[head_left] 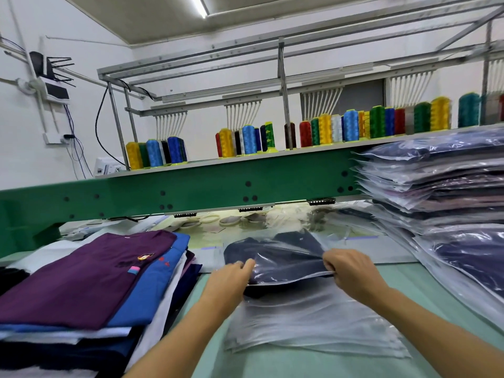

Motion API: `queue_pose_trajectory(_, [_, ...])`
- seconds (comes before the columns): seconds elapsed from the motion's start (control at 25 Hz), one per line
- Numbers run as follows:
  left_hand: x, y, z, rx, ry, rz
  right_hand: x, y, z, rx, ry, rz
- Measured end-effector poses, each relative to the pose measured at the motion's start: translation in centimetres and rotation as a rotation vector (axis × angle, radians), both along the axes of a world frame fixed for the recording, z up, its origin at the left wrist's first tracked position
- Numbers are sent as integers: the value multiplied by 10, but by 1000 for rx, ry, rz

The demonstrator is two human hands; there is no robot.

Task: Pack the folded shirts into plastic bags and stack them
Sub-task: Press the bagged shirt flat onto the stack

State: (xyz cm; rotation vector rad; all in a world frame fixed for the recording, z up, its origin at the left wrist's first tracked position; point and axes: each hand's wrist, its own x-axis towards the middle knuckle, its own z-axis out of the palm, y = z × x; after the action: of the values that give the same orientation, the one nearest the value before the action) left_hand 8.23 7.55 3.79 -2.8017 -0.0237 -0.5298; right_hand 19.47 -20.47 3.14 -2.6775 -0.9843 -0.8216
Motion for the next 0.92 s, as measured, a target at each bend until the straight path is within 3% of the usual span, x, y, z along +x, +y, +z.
queue_pose_trajectory(0.12, [2,-4,4,-116,72,-156,-9,-15,-1,-70,-48,-13])
queue_pose_trajectory(0.24, [-8,-10,-9,-321,292,-256,-11,-34,-29,-171,254,-48])
queue_pose_trajectory(0.32, [-11,-12,-17,-230,246,-222,-12,-42,-39,-74,371,-25])
queue_pose_trajectory(0.52, [-12,-14,-18,7,79,-65,-22,-48,-45,-31,207,-5])
queue_pose_trajectory(0.68, [-31,-1,-21,-221,220,-225,-28,-58,-58,94,343,129])
queue_pose_trajectory(0.8, [-44,6,-27,-223,71,-243,-30,-61,-58,271,461,268])
queue_pose_trajectory(0.92, [-46,3,-34,-192,-85,-79,-34,-58,-57,303,522,320])
